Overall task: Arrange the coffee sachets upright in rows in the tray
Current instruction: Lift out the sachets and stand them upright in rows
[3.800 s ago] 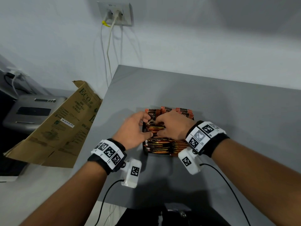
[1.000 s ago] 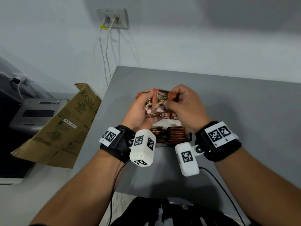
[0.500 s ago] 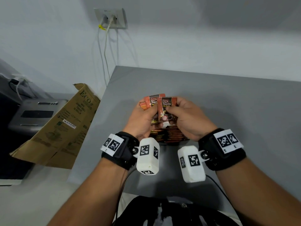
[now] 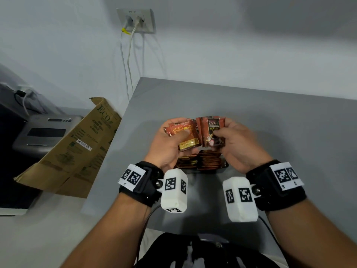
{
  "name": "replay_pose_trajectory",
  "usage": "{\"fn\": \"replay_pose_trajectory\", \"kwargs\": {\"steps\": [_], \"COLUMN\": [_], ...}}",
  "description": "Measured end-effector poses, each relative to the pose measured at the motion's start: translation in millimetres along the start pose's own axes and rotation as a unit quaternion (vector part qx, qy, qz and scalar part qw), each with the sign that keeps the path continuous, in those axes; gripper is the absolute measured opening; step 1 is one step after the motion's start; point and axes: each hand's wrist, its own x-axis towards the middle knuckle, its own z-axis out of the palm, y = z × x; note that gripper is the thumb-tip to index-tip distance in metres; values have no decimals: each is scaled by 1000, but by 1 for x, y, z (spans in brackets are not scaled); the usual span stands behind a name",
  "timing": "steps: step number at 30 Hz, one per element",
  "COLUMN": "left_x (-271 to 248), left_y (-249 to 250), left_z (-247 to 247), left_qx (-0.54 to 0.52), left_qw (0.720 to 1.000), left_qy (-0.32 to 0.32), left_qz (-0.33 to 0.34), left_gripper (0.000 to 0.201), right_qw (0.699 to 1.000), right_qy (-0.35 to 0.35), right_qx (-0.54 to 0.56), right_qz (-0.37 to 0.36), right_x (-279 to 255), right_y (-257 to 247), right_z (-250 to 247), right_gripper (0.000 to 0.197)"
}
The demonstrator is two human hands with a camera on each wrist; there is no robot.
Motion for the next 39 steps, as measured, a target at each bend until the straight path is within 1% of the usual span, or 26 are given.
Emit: {"fn": "replay_pose_trajectory", "kwargs": {"steps": [2, 5, 7, 9, 10, 12, 14, 15, 17, 19, 21, 22, 23, 24, 26, 27, 28, 29, 30, 31, 32, 33, 34, 36, 37, 39], "left_x": [-1, 1, 0, 0, 0, 0, 1, 2, 3, 4, 5, 6, 6, 7, 10, 11, 13, 13, 13, 13, 11, 10, 9, 10, 9, 8], "left_y": [-2, -8, -7, -4, -3, -5, -9, -12, -15, -17, -16, -15, -14, -12, -8, -8, -9, -11, -12, -13, -13, -11, -9, -4, -2, 1], "left_z": [4, 10, 14, 12, 10, 6, 5, 6, 8, 8, 8, 9, 9, 9, 6, 5, 6, 8, 12, 17, 20, 21, 19, 11, 7, 3], "left_qx": [25, 38, -11, -95, -131, -164, -148, -135, -117, -106, -98, -90, -78, -57, 13, 49, 76, 98, 118, 130, 128, 109, 73, -2, -28, -47], "left_qw": [1000, 999, 1000, 992, 987, 982, 985, 987, 990, 992, 994, 995, 997, 998, 997, 994, 991, 988, 986, 984, 986, 990, 994, 999, 999, 999], "left_qy": [2, 5, -15, -38, -42, -54, -66, -65, -57, -52, -39, -24, -2, 24, 76, 90, 95, 93, 88, 78, 66, 53, 43, 23, 12, 2], "left_qz": [14, 12, -19, -72, -83, -78, -62, -56, -51, -40, -30, -24, -16, -5, 26, 44, 60, 75, 85, 89, 87, 78, 61, 24, 14, 7], "left_gripper": [24, 29, 23, 25, 26, 27, 28, 27, 27, 31, 32, 31, 30, 30, 29, 29, 28, 28, 29, 30, 31, 33, 36, 40, 40, 38], "right_qw": [1000, 999, 1000, 1000, 999, 998, 998, 999, 996, 980, 970, 974, 985, 994, 998, 997, 998, 999, 988, 967, 951, 951, 964, 992, 997, 999], "right_qy": [-2, -21, -4, 9, 6, -10, -18, -16, 0, 14, 25, 32, 41, 45, 31, 14, 2, -4, 0, 9, 21, 32, 39, 42, 38, 32], "right_qx": [8, -25, -11, 22, 40, 60, 59, 38, -72, -180, -222, -204, -152, -77, 52, 73, 50, -21, -136, -242, -298, -300, -257, -118, -59, 8], "right_qz": [14, 2, -12, -14, -11, -1, 2, -6, -49, -88, -100, -93, -78, -60, -33, -30, -37, -50, -66, -76, -80, -73, -58, -19, -11, -14], "right_x": [-2, -2, 0, 4, 4, 4, 4, 5, 7, 8, 10, 12, 12, 13, 11, 9, 10, 9, 10, 12, 14, 15, 16, 20, 20, 19], "right_y": [7, 15, 14, 12, 11, 10, 10, 10, 10, 9, 8, 7, 4, 0, -12, -17, -18, -19, -16, -12, -7, -4, -2, 0, -1, -4], "right_z": [6, 14, 15, 13, 11, 10, 10, 10, 9, 8, 6, 4, 1, -3, -11, -13, -15, -12, -9, -7, -4, -2, -3, -8, -11, -16], "right_gripper": [23, 16, 15, 16, 16, 17, 17, 17, 16, 15, 16, 17, 17, 17, 18, 20, 20, 20, 19, 17, 15, 16, 19, 21, 21, 25]}}
